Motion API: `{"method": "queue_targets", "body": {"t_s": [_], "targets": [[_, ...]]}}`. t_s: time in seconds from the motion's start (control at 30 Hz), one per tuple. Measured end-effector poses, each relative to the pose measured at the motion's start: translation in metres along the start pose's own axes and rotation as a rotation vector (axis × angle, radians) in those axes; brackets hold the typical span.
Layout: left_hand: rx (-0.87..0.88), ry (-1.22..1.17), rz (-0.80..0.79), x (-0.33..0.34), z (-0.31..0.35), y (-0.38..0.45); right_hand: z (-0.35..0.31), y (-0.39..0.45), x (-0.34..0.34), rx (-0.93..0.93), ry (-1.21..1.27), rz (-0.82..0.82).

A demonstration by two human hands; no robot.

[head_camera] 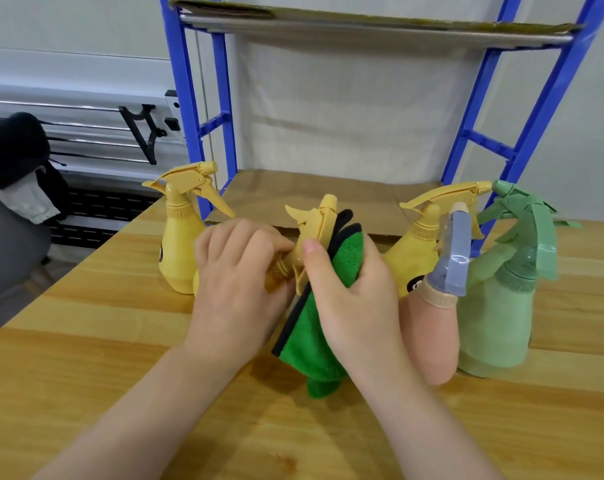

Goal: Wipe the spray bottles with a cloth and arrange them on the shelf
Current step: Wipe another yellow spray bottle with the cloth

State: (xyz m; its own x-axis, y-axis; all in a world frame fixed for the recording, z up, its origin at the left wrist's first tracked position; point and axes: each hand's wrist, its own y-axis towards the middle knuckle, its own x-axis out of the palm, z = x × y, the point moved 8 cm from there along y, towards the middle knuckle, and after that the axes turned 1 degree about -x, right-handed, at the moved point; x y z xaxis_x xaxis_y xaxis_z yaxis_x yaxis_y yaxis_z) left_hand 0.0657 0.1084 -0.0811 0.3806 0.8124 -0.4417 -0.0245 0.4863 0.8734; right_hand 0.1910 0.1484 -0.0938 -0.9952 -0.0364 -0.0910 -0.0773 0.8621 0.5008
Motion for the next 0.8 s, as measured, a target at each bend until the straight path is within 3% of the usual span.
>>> {"method": "queue_targets", "body": {"t_s": [0.2,0.37,0.47,0.53,0.63,0.73,0.8], "targets": [[0.013,-0.136,-0.212,0.004,0.001,0.004,-0.009,0.005,-0.017,-0.072,-0.012,0.105],[0.05,-0.222,-0.261,0.009,-0.004,0.004,-0.013,0.002,-0.008,-0.104,0.02,0.01],[-0.089,-0.375,-0.254,0.013,-0.017,0.002,-0.01,0.002,-0.01,-0.022,0.204,0.021],[-0.284,-0.697,-0.245,0.011,-0.023,0.003,-0.007,0.002,-0.012,0.052,0.337,0.02],[-0.531,-1.146,-0.185,0.01,-0.029,0.005,-0.009,0.003,-0.015,0.06,0.334,0.032],[-0.597,-1.222,-0.135,0.01,-0.034,0.005,-0.017,0.002,-0.016,-0.026,0.316,0.043],[-0.524,-1.046,-0.114,0.005,-0.035,0.006,-0.028,0.0,-0.015,-0.154,0.27,0.026]]}}
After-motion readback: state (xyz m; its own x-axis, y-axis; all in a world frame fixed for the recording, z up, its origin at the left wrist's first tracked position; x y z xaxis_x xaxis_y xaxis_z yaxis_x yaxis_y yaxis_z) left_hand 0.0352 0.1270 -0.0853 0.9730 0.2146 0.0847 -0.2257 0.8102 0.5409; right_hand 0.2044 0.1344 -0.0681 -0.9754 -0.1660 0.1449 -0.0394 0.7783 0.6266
